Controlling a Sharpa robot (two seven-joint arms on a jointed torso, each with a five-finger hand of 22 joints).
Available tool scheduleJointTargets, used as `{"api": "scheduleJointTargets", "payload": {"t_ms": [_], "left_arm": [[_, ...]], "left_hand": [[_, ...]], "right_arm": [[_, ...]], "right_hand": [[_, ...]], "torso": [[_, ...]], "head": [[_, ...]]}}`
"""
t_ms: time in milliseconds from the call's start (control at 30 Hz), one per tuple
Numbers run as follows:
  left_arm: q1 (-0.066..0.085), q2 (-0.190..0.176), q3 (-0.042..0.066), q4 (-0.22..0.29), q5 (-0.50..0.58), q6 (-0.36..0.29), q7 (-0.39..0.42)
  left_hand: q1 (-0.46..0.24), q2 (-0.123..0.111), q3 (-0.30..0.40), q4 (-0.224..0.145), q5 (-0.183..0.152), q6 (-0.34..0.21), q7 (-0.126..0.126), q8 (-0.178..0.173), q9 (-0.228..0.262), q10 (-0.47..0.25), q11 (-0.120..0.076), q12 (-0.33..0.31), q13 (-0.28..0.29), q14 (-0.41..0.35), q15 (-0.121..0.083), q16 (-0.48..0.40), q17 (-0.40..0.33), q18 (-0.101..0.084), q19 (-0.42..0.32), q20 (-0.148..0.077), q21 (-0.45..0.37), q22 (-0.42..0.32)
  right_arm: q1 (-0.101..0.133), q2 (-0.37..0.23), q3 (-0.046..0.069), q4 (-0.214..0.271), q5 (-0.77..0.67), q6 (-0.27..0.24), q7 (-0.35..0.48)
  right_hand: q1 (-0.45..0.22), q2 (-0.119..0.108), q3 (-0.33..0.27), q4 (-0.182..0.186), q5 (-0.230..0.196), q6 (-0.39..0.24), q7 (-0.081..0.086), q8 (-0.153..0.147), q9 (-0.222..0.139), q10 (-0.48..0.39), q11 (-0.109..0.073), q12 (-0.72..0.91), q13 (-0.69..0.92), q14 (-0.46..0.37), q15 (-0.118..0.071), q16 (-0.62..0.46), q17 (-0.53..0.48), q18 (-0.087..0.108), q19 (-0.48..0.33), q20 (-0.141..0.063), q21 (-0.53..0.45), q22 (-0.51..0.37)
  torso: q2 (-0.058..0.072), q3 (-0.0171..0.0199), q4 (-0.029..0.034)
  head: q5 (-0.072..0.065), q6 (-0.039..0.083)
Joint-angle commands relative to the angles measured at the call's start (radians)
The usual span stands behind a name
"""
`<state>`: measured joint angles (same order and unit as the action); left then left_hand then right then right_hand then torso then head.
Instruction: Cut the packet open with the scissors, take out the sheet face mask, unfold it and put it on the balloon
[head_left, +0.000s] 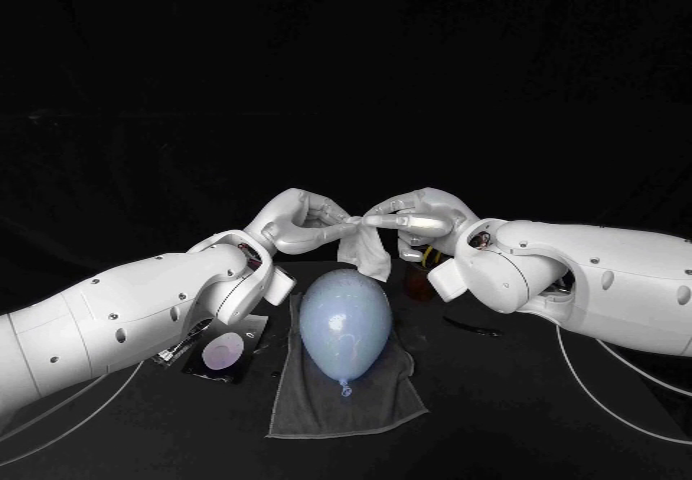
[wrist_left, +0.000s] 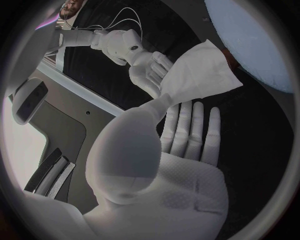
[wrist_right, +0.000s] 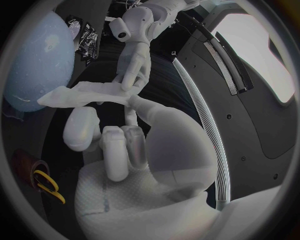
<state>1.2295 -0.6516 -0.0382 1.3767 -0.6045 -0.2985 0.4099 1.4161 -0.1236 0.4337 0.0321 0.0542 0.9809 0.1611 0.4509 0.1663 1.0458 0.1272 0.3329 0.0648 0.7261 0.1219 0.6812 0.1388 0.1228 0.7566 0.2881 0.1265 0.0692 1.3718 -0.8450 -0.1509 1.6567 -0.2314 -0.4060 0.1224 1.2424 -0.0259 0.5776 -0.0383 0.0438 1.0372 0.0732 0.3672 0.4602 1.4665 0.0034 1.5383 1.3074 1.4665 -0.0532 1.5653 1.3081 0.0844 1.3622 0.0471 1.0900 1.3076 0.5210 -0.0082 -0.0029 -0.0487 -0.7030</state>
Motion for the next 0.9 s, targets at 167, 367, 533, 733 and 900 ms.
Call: {"api": "scheduleJointTargets", "payload": {"t_ms": [167,367,533,733,900], "left_arm": [[0.001,-0.004,0.001,0.000,0.001,0.002,-0.002],[0.001,-0.010,0.001,-0.001,0.012,0.005,-0.010],[0.001,-0.013,0.001,0.001,0.012,0.023,-0.019],[0.001,-0.015,0.001,0.003,0.011,0.035,-0.027],[0.001,-0.015,0.001,0.003,0.010,0.035,-0.031]], "left_hand": [[0.018,0.047,0.041,0.010,-0.006,0.022,-0.007,0.023,0.019,0.051,-0.011,-0.023,0.003,0.045,-0.009,-0.019,-0.001,0.026,0.034,0.001,-0.001,0.002],[0.020,0.071,0.063,0.018,-0.006,-0.005,-0.004,0.036,0.034,0.066,-0.012,-0.040,0.002,0.063,-0.010,-0.036,-0.004,0.032,0.045,0.001,-0.003,0.002],[0.050,0.084,0.113,-0.002,-0.006,-0.036,0.009,0.033,0.040,0.055,-0.003,-0.063,0.001,0.062,-0.006,-0.058,-0.009,0.032,0.045,0.000,-0.009,0.001],[0.089,0.082,0.179,-0.055,-0.006,-0.048,0.020,0.019,0.038,0.049,0.007,-0.078,0.004,0.072,-0.004,-0.070,-0.010,0.032,0.046,-0.003,-0.008,0.005],[0.110,0.077,0.220,-0.112,-0.006,-0.038,0.023,0.006,0.032,0.059,0.009,-0.083,0.006,0.089,-0.006,-0.072,-0.008,0.028,0.050,-0.010,0.006,0.016]], "right_arm": [[0.000,-0.001,0.001,0.000,-0.011,0.011,0.015],[0.000,-0.005,0.001,-0.003,-0.015,0.005,0.015],[0.001,-0.007,0.002,-0.007,-0.019,-0.002,0.013],[0.001,-0.008,0.002,-0.010,-0.021,-0.010,0.011],[0.001,-0.009,0.002,-0.011,-0.021,-0.013,0.011]], "right_hand": [[0.001,0.007,0.005,-0.002,0.005,0.007,0.001,0.003,0.028,0.091,-0.005,0.006,0.243,0.104,-0.008,0.006,0.263,0.010,0.006,0.001,0.004,0.082],[0.001,0.007,0.005,-0.002,0.005,0.007,0.001,0.003,0.028,0.091,-0.005,0.006,0.243,0.104,-0.008,0.006,0.263,0.010,0.006,0.001,0.004,0.082],[-0.002,0.008,0.008,-0.007,0.005,0.005,0.001,0.005,0.030,0.091,-0.004,0.007,0.244,0.104,-0.008,0.006,0.263,0.010,0.007,0.001,0.007,0.083],[-0.002,0.008,0.008,-0.007,0.005,0.005,0.001,0.005,0.030,0.091,-0.004,0.007,0.244,0.104,-0.008,0.006,0.263,0.010,0.007,0.001,0.007,0.083],[-0.002,0.008,0.008,-0.007,0.005,0.005,0.001,0.005,0.030,0.091,-0.004,0.007,0.244,0.104,-0.008,0.006,0.263,0.010,0.007,0.001,0.007,0.083]], "torso": [[0.000,0.0006,-0.0002],[0.000,0.0007,-0.0005],[0.000,0.0010,-0.0002],[0.000,0.0012,-0.0009],[0.000,0.0014,-0.0007]], "head": [[-0.001,0.000],[-0.002,0.000],[-0.004,-0.001],[-0.005,-0.002],[-0.007,-0.004]]}}
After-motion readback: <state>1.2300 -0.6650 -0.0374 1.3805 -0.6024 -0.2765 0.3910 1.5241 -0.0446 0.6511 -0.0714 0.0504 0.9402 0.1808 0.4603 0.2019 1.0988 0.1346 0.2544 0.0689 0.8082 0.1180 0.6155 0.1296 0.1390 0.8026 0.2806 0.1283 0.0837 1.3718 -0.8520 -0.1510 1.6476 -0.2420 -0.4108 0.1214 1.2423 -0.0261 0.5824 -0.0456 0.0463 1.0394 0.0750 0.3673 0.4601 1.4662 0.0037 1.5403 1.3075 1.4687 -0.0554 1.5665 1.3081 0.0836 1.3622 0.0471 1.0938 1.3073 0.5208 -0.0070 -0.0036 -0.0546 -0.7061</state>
